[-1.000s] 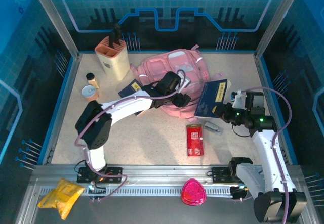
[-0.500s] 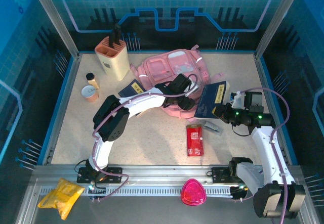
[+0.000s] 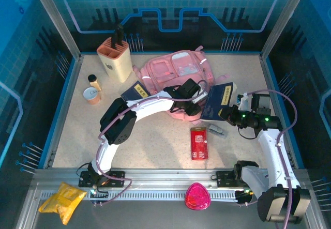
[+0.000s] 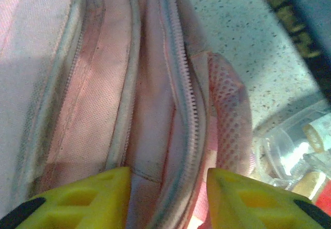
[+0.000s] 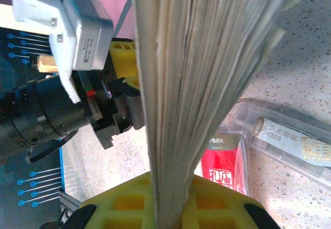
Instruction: Pack the student bag
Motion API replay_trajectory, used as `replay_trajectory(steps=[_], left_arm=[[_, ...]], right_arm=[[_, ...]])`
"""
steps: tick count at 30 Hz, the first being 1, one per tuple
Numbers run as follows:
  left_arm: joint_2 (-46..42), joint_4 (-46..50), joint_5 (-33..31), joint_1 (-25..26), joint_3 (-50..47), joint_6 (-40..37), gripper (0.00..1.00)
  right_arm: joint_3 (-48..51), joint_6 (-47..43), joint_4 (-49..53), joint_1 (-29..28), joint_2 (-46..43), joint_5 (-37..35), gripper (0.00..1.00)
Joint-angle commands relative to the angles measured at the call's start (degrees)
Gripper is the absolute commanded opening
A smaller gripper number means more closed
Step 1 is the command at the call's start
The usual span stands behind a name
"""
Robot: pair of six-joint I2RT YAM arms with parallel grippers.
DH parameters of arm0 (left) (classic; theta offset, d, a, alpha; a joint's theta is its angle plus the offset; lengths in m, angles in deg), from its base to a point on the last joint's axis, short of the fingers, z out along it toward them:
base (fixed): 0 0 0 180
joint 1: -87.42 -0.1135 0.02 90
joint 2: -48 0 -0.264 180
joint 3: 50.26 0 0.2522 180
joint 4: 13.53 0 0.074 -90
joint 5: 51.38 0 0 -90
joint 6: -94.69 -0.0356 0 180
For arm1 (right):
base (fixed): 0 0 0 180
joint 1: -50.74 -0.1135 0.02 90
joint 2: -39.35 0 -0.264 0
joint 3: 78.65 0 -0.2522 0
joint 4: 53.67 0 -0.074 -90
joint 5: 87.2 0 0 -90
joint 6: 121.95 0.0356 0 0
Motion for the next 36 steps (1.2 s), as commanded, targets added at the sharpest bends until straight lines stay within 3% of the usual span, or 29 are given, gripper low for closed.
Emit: replay_trajectory(steps=[1, 14, 21, 36], left_arm=[[0.60, 1.71, -0.45, -0.31, 1.55, -0.39, 0.38], [-2.26, -0.20, -0.57, -1.93, -1.24, 0.84, 0.14], [-3.40, -1.24, 0.19, -2.15, -2.57, 1.21, 0.20], [-5.73, -1.38, -1.73, -3.43, -5.70, 2.43, 0.16]], right_arm=[[-0.25, -1.71, 0.18, 1.01, -0.26, 1.68, 0.01], [-0.20, -3.56, 2.49, 2.24, -0.88, 0.15, 0.00], [-0.64, -3.73, 3.21, 2.22, -1.47, 0.41, 0.00], [-0.58, -3.90, 3.73, 2.26, -2.11, 0.34, 0.00]])
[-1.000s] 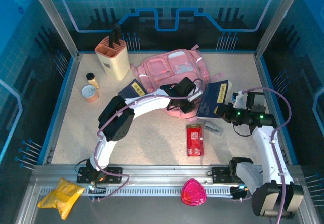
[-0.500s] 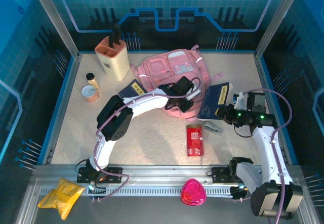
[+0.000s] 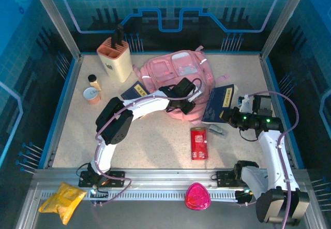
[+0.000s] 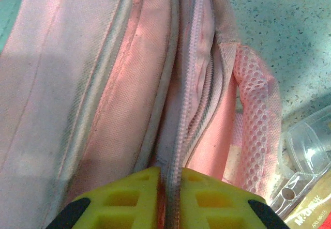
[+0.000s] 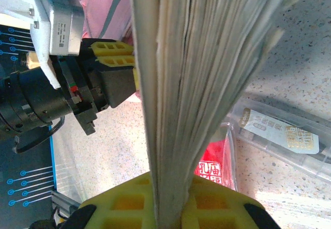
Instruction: Pack the student bag
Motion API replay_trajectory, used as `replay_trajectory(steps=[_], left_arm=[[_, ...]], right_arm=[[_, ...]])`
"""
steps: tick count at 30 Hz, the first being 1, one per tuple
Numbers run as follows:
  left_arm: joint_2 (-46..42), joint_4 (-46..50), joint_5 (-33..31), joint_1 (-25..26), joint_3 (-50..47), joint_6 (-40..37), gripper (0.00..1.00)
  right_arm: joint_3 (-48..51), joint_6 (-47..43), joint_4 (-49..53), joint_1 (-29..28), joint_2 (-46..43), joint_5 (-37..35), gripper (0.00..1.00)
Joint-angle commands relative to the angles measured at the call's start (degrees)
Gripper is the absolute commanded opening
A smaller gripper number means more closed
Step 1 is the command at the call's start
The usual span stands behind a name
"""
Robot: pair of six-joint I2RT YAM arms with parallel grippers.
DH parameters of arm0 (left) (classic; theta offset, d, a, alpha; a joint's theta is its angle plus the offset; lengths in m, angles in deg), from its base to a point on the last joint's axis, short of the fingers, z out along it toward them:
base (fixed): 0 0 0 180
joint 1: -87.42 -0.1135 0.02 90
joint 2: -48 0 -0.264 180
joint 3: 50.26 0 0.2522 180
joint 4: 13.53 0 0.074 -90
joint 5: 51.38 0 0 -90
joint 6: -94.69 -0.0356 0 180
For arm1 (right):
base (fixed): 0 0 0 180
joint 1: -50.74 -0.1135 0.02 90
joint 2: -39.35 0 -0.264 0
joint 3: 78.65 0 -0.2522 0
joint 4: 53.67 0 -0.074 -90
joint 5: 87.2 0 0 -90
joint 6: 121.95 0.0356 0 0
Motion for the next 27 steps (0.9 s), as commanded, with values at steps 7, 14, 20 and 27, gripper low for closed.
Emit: replay_trajectory(steps=[7, 14, 20, 27], left_arm=[[-4.61, -0.95, -0.59, -1.90, -3.76, 1.80, 0.10], [-5.84, -0.49, 0.43, -1.94, -2.05, 2.41, 0.00], [-12.34, -0.53, -4.95, -1.91, 0.66, 1.71, 0.00], [-19.15, -4.41, -5.97, -1.88, 1.10, -1.95, 0.00]], right_arm=[[-0.24, -0.98, -0.24, 0.81, -0.66, 1.39, 0.00], [-1.08, -1.31, 1.08, 0.83, -1.00, 2.05, 0.01], [-0.31, -0.30, 2.16, -0.15, -1.78, 3.22, 0.00], [0.78, 4.97, -4.17, -7.36, 1.06, 4.10, 0.00]])
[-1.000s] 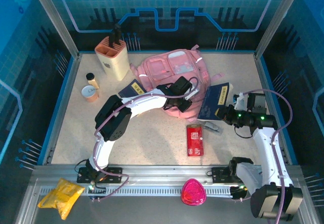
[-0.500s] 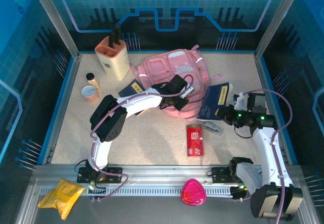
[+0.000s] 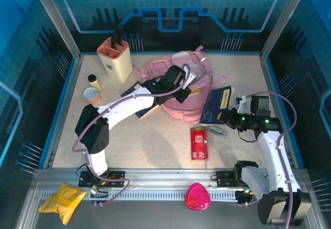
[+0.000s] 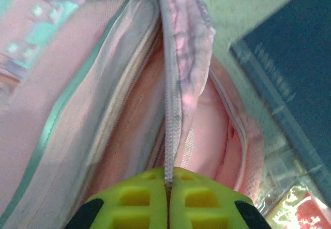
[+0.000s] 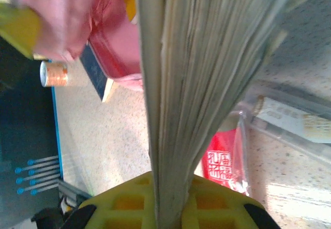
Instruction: Pack the student bag
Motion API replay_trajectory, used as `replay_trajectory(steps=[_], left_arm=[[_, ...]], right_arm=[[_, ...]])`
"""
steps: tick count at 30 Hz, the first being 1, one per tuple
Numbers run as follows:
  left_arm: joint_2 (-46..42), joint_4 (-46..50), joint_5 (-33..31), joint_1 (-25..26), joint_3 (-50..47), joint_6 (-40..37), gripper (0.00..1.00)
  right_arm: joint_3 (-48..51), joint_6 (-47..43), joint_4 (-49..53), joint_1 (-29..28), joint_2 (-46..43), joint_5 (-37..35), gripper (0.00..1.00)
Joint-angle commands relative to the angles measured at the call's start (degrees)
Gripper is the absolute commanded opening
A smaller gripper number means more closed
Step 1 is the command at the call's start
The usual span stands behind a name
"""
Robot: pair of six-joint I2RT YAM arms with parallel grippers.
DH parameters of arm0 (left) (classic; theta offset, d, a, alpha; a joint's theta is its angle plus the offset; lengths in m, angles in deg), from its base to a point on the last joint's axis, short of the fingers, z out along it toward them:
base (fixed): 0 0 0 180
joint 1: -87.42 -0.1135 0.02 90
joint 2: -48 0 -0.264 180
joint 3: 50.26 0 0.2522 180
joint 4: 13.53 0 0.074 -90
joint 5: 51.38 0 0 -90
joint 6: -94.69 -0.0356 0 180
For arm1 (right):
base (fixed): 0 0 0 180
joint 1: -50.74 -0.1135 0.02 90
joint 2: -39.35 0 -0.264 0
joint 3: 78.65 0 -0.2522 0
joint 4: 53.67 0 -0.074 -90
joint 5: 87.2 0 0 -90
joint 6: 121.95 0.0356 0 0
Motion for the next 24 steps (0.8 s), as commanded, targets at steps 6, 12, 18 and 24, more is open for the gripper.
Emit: replay_trajectory(steps=[6, 12, 18, 24], left_arm=[[-4.31, -1.54, -4.27, -0.28, 5.87, -3.18, 0.00], [-6.91, -2.82, -4.58, -0.29, 3.94, -3.53, 0.00], [-8.49, -4.17, -4.54, -0.29, 2.00, -3.79, 0.00], [-8.41, -4.19, -5.01, -0.32, 1.27, -3.97, 0.00]], right_arm=[[0.97, 11.96, -19.64, -16.78, 8.53, 2.85, 0.01], [-1.75, 16.12, -36.74, -18.72, 21.85, 4.85, 0.01], [-5.05, 20.27, -49.37, -17.89, 34.44, 5.84, 0.04], [-13.55, 17.00, -49.13, -15.15, 46.73, 6.10, 0.08]])
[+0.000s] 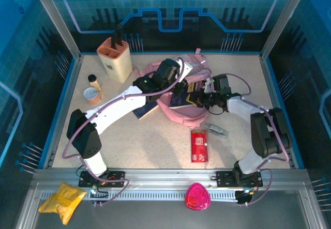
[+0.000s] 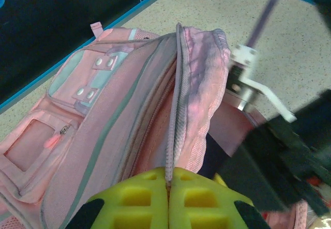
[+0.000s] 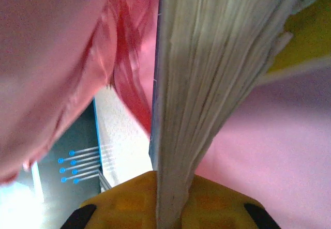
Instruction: Pack the student bag
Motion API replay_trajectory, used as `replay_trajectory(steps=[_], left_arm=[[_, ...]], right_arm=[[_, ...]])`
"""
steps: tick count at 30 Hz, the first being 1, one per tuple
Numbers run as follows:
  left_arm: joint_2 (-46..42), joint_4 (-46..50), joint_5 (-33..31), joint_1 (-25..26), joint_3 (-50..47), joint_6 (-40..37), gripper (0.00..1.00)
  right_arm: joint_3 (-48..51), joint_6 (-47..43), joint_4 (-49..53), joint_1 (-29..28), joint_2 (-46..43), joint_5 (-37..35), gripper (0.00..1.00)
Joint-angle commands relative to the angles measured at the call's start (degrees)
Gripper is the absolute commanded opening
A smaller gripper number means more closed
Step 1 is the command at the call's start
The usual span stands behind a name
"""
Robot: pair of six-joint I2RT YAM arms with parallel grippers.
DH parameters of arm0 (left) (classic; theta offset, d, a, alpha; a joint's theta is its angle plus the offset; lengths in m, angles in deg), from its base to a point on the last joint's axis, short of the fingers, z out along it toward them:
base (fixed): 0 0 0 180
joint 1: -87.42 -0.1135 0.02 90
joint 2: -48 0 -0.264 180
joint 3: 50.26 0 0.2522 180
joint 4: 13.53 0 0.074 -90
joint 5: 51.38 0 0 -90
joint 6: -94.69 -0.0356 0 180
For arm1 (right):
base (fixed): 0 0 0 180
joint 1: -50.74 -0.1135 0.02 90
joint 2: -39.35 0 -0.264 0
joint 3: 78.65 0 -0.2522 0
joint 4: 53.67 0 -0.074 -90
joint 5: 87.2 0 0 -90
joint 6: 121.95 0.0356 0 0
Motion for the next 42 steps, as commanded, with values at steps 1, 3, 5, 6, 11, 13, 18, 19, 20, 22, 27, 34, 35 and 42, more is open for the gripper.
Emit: replay_trajectory(steps=[1, 3, 5, 6, 11, 13, 18, 19, 20, 22, 27, 34, 35, 42], left_arm=[[-3.90, -4.17, -0.60, 0.26, 0.13, -0.77, 0.00], [-3.73, -4.38, -0.63, 0.22, 0.05, -0.74, 0.00], [-3.47, -4.38, -0.96, 0.28, 0.11, -0.75, 0.00], [-3.30, -4.26, -1.11, 0.24, 0.21, -0.78, 0.00], [-2.83, -4.38, -1.13, 0.28, 0.21, -0.69, 0.00], [-2.68, -4.43, -1.32, 0.21, 0.34, -0.65, 0.00], [-2.52, -4.60, -1.17, 0.26, 0.47, -0.77, 0.00], [-2.37, -4.62, -1.20, 0.22, 0.54, -0.65, 0.00], [-2.20, -4.48, -1.16, 0.23, 0.68, -0.69, 0.00], [-1.89, -3.92, -1.08, 0.22, 1.08, -0.28, 0.00], [-1.62, -3.46, -1.10, 0.23, 0.95, 0.26, 0.00], [-1.47, -3.36, -1.60, 0.27, -0.58, 1.03, 0.00], [-1.28, -3.37, -1.65, 0.23, -0.74, 1.14, 0.00], [-1.26, -2.68, -1.31, 0.21, -1.11, 4.15, 0.03]], right_arm=[[-3.68, -1.22, -5.35, 2.52, 4.96, 1.42, 0.10], [-5.22, -2.57, -4.05, 3.71, 7.89, 1.21, 0.23], [-6.41, -4.87, -0.57, 5.03, 8.77, -0.47, 0.31], [-5.93, -6.00, 0.67, 5.63, 7.66, -2.13, 0.33], [-0.54, -12.26, 7.86, 3.86, -3.51, -15.43, 0.56], [2.63, -12.02, 8.44, 2.94, -6.56, -17.20, 0.55], [9.38, -9.19, 3.48, -3.60, -7.66, -19.07, 0.36], [9.12, -8.51, 2.29, -4.49, -6.31, -18.92, 0.31], [8.67, -7.83, 1.20, -5.22, -5.21, -18.65, 0.27], [7.47, -6.46, -1.92, -6.32, -2.33, -18.07, 0.22], [4.70, -6.14, -8.09, -6.41, 2.09, -25.52, 0.07], [0.96, -9.29, -7.36, -2.69, 2.50, -28.11, 0.06], [1.31, -9.88, -6.47, -2.87, 1.64, -28.10, 0.07], [11.59, -12.10, 1.25, -5.33, -14.58, -30.50, 0.27]])
